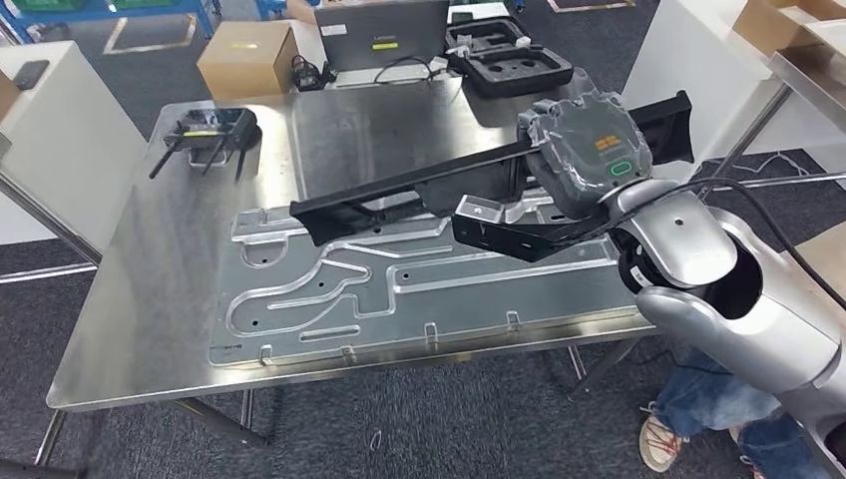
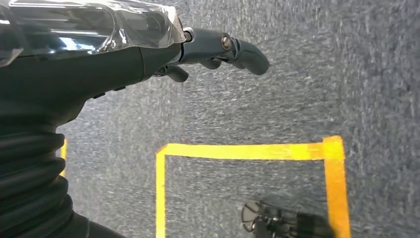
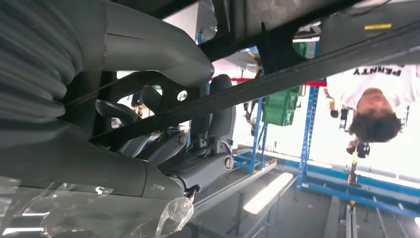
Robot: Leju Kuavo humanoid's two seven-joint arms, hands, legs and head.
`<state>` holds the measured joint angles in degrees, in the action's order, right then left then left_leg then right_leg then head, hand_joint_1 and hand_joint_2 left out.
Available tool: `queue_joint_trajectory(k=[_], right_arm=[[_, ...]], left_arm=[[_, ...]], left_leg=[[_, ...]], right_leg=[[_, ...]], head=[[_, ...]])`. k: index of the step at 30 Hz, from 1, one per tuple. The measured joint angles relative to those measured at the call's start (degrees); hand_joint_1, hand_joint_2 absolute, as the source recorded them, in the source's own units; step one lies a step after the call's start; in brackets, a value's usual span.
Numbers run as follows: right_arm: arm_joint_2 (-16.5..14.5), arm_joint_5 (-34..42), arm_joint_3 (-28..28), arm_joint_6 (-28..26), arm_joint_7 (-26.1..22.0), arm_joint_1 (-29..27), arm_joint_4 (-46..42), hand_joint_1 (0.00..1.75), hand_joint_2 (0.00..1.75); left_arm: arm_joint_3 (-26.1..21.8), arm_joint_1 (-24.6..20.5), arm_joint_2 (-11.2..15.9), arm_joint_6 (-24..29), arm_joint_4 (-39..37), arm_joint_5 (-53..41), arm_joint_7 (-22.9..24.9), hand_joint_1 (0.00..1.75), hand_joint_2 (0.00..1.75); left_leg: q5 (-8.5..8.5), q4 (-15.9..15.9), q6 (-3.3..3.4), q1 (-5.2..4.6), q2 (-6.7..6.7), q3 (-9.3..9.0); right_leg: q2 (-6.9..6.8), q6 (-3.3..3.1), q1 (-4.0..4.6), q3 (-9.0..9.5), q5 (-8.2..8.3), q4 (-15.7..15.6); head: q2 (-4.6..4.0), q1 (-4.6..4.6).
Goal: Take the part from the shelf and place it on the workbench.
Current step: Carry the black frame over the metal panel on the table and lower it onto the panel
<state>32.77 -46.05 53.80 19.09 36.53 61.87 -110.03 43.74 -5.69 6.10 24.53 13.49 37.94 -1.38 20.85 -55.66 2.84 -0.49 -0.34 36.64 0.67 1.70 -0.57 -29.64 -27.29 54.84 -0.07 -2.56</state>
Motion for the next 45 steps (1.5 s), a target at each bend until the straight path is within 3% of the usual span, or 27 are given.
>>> queue_joint_trajectory(k=[2, 4, 5, 8, 9, 10, 11, 12, 14, 15, 19, 21, 23, 24, 25, 26, 29, 30, 34, 36, 38, 39, 41, 42, 43, 44, 45], right_arm=[[-0.03, 0.00, 0.01, 0.01, -0.03, 0.09, -0.08, 1.75, 1.75], [-0.02, -0.02, -0.08, 0.00, -0.06, 0.16, -0.17, 1.75, 1.75], [-0.03, -0.02, -0.12, -0.01, -0.10, 0.21, -0.25, 1.75, 1.75], [-0.10, 0.02, -0.01, 0.01, -0.19, -0.01, -0.35, 1.75, 1.75], [-0.10, 0.04, 0.04, 0.02, -0.21, -0.16, -0.35, 1.75, 1.75], [-0.10, 0.04, 0.07, 0.03, -0.24, -0.25, -0.35, 1.75, 1.75], [-0.09, 0.04, 0.07, 0.03, -0.27, -0.27, -0.35, 1.75, 1.75], [-0.09, 0.04, 0.06, 0.03, -0.31, -0.24, -0.35, 1.75, 1.75], [-0.10, 0.06, 0.05, 0.02, -0.37, -0.18, -0.36, 1.75, 1.75], [-0.11, 0.09, 0.05, 0.02, -0.42, -0.22, -0.37, 1.75, 1.75], [-0.06, 0.35, -0.04, -0.11, -0.67, -0.54, -0.52, 1.75, 1.75], [-0.04, 0.36, -0.05, -0.14, -0.74, -0.61, -0.52, 1.75, 1.75], [-0.04, 0.36, -0.01, -0.14, -0.79, -0.99, -0.52, 1.75, 1.75], [-0.04, 0.35, 0.02, -0.15, -0.82, -1.26, -0.52, 1.75, 1.75], [-0.04, 0.35, 0.05, -0.15, -0.85, -1.52, -0.52, 1.75, 1.75], [-0.04, 0.35, 0.06, -0.16, -0.89, -1.71, -0.52, 1.75, 1.75], [-0.04, 0.29, 0.04, -0.16, -0.96, -1.85, -0.52, 1.75, 1.75], [-0.03, 0.26, 0.04, -0.16, -0.96, -1.85, -0.52, 1.75, 1.75], [-0.03, 0.21, 0.03, -0.16, -0.93, -1.85, -0.52, 1.75, 1.75], [0.09, 0.07, -0.04, -0.16, -0.79, -2.12, -0.53, 0.87, 0.87], [0.37, -0.14, -0.22, -0.21, -0.58, -2.70, -0.60, 0.00, 0.00], [0.51, -0.25, -0.34, -0.25, -0.46, -3.06, -0.64, 0.00, 0.00], [0.71, -0.43, -0.42, -0.32, -0.33, -3.65, -0.68, 0.00, 0.00], [0.82, -0.52, -0.45, -0.35, -0.26, -4.04, -0.68, 0.00, 0.00], [0.93, -0.62, -0.47, -0.37, -0.22, -4.38, -0.68, 0.00, 0.00], [1.02, -0.69, -0.49, -0.39, -0.20, -4.64, -0.68, 0.00, 0.00], [1.05, -0.74, -0.52, -0.41, -0.19, -4.80, -0.72, 0.00, 0.00]], left_arm=[[0.04, -0.02, -0.01, 0.09, 0.00, 0.08, -0.02, 0.00, 1.75], [0.07, -0.10, -0.01, 0.10, 0.00, 0.08, -0.02, 0.00, 1.75], [0.08, -0.17, -0.01, 0.11, 0.00, 0.08, -0.02, 0.00, 1.75], [0.11, -0.30, -0.01, 0.20, 0.00, 0.09, -0.01, 0.00, 1.75], [0.14, -0.24, -0.01, 0.43, 0.00, 0.10, 0.00, 0.00, 1.75], [0.17, -0.15, -0.01, 0.76, 0.00, 0.18, -0.14, 0.00, 1.75], [0.19, -0.07, -0.03, 1.16, 0.00, 0.32, -0.43, 0.00, 1.75], [0.20, -0.02, -0.04, 1.48, 0.00, 0.56, -0.87, 0.00, 1.75], [0.19, -0.07, -0.07, 1.62, 0.00, 1.27, -1.84, 0.00, 1.75], [0.18, -0.14, -0.07, 1.53, 0.00, 1.73, -2.27, 0.00, 1.75], [0.03, -0.16, -0.03, 1.79, 0.00, 2.95, -3.73, 0.00, 1.75], [-0.10, -0.21, -0.01, 1.84, 0.00, 3.21, -4.16, 0.00, 1.75], [-0.19, -0.21, 0.03, 1.89, 0.00, 3.26, -4.44, 0.00, 1.75], [-0.20, -0.18, 0.04, 1.93, 0.00, 3.26, -4.49, 0.00, 1.75], [-0.20, -0.16, 0.04, 2.00, 0.00, 3.26, -4.50, 0.00, 1.75], [-0.21, -0.17, 0.06, 2.09, 0.00, 3.26, -4.50, 0.00, 1.75], [-0.24, -0.24, 0.20, 2.39, 0.00, 3.24, -4.50, 0.00, 1.75], [-0.24, -0.27, 0.23, 2.43, 0.00, 3.24, -4.50, 0.00, 1.75], [-0.24, -0.35, 0.27, 2.46, 0.00, 3.24, -4.50, 0.00, 1.75], [-0.24, -0.30, 0.32, 2.59, 0.00, 3.27, -4.48, 0.00, 1.75], [-0.26, -0.25, 0.40, 2.81, 0.00, 3.37, -4.45, 0.00, 1.75], [-0.28, -0.27, 0.46, 3.02, 0.00, 3.45, -4.45, 0.00, 1.75], [-0.40, -0.36, 0.54, 3.51, 0.00, 3.65, -4.40, 0.00, 0.87], [-0.51, -0.32, 0.62, 3.83, 0.00, 3.80, -4.18, 0.00, 0.44], [-0.62, -0.27, 0.71, 4.10, 0.00, 3.96, -3.77, 0.00, 0.00], [-0.72, -0.21, 0.80, 4.28, 0.00, 4.11, -3.31, 0.00, 0.00], [-0.79, -0.19, 0.87, 4.40, 0.00, 4.22, -2.83, 0.00, 0.00]], left_leg=[[0.53, 0.68, 0.56, -0.04, 0.07, -0.94], [0.77, 1.27, 1.11, 0.19, 0.02, -2.03], [0.91, 1.50, 1.37, 0.31, -0.01, -2.60], [1.71, 1.56, 1.89, 0.34, -0.19, -3.64], [2.04, 1.54, 1.88, 0.35, -0.33, -4.05], [2.41, 1.53, 1.79, 0.36, -0.46, -4.55], [2.82, 1.53, 1.64, 0.38, -0.58, -5.12], [3.26, 1.53, 1.45, 0.39, -0.67, -5.65], [4.00, 1.44, 0.91, 0.24, -0.73, -6.21], [4.27, 1.37, 0.60, 0.16, -0.74, -6.27], [5.61, -0.18, -0.50, 0.14, -0.59, -5.89], [8.32, -5.74, -1.21, 0.46, -0.38, -3.10], [11.31, -13.67, -1.77, 0.69, -0.29, 1.31], [11.74, -15.92, -1.90, 0.77, -0.26, 2.89], [11.03, -15.93, -1.92, 0.83, -0.23, 3.47], [9.22, -13.57, -1.84, 0.87, -0.20, 2.91], [2.56, -1.70, -1.19, 0.81, -0.10, -1.32], [1.64, 0.35, -1.02, 0.77, -0.08, -2.05], [2.10, 1.22, -0.84, 0.55, -0.10, -2.19], [1.91, 1.45, -0.34, 0.41, -0.14, -2.46], [1.25, 1.71, 0.58, 0.50, -0.15, -2.96], [1.10, 1.87, 1.01, 0.57, -0.14, -3.14], [1.16, 1.85, 1.29, 0.52, -0.18, -3.21], [1.19, 1.84, 1.32, 0.50, -0.20, -3.25], [1.22, 1.82, 1.33, 0.49, -0.22, -3.31], [1.26, 1.80, 1.30, 0.49, -0.23, -3.40], [1.33, 1.76, 1.22, 0.49, -0.24, -3.51]], right_leg=[[0.05, 0.58, 0.09, 0.42, -0.29, 0.01], [-0.09, 0.99, 0.03, -0.24, -0.92, 2.10], [-0.15, 1.24, -0.02, -1.68, -1.77, 4.88], [-0.24, 1.85, -0.21, -8.62, -5.37, 15.69], [-0.26, 1.91, -0.27, -10.16, -5.42, 17.00], [-0.28, 1.92, -0.29, -10.66, -4.10, 16.09], [-0.29, 1.86, -0.30, -10.16, -1.53, 13.18], [-0.33, 1.74, -0.30, -9.03, 1.78, 8.92], [-0.36, 1.29, -0.03, -6.97, 5.43, 2.01], [-0.37, 0.94, 0.09, -6.55, 5.96, 0.40], [-0.52, -0.49, -0.05, -5.82, 5.67, -0.34], [-0.52, -0.87, -0.17, -5.46, 5.59, -0.44], [-0.40, -1.06, -0.17, -5.38, 5.41, -0.42], [-0.30, -1.09, -0.17, -5.31, 5.31, -0.41], [-0.21, -1.06, -0.17, -5.19, 5.20, -0.40], [-0.13, -0.99, -0.17, -5.01, 5.08, -0.39], [-0.05, -0.63, -0.14, -4.50, 4.74, -0.42], [-0.05, -0.55, -0.12, -4.45, 4.68, -0.43], [-0.05, -0.37, 0.00, -4.52, 4.70, -0.45], [-0.03, 0.15, -0.05, -4.67, 4.62, -0.50], [-0.10, 0.93, -0.16, -5.66, 2.82, 2.00], [-0.15, 1.28, -0.21, -6.96, 1.01, 5.15], [-0.20, 1.58, -0.23, -10.70, -2.76, 13.45], [-0.21, 1.67, -0.24, -12.08, -3.63, 16.34], [-0.22, 1.69, -0.25, -12.42, -3.36, 17.00], [-0.23, 1.63, -0.25, -11.55, -2.03, 15.17], [-0.26, 1.51, -0.25, -9.65, -0.06, 11.37]], head=[[0.03, -0.01], [0.02, 0.08], [0.02, 0.15], [-0.01, 0.31], [-0.01, 0.33], [0.00, 0.34], [0.00, 0.35], [-0.01, 0.36], [-0.01, 0.35], [-0.01, 0.35], [-0.01, 0.29], [-0.01, 0.22], [0.00, 0.19], [0.00, 0.19], [0.00, 0.18], [0.00, 0.18], [0.00, 0.18], [0.00, 0.18], [-0.01, 0.18], [-0.01, 0.19], [0.00, 0.26], [0.00, 0.29], [0.00, 0.33], [0.00, 0.33], [0.00, 0.33], [0.00, 0.33], [0.00, 0.33]])
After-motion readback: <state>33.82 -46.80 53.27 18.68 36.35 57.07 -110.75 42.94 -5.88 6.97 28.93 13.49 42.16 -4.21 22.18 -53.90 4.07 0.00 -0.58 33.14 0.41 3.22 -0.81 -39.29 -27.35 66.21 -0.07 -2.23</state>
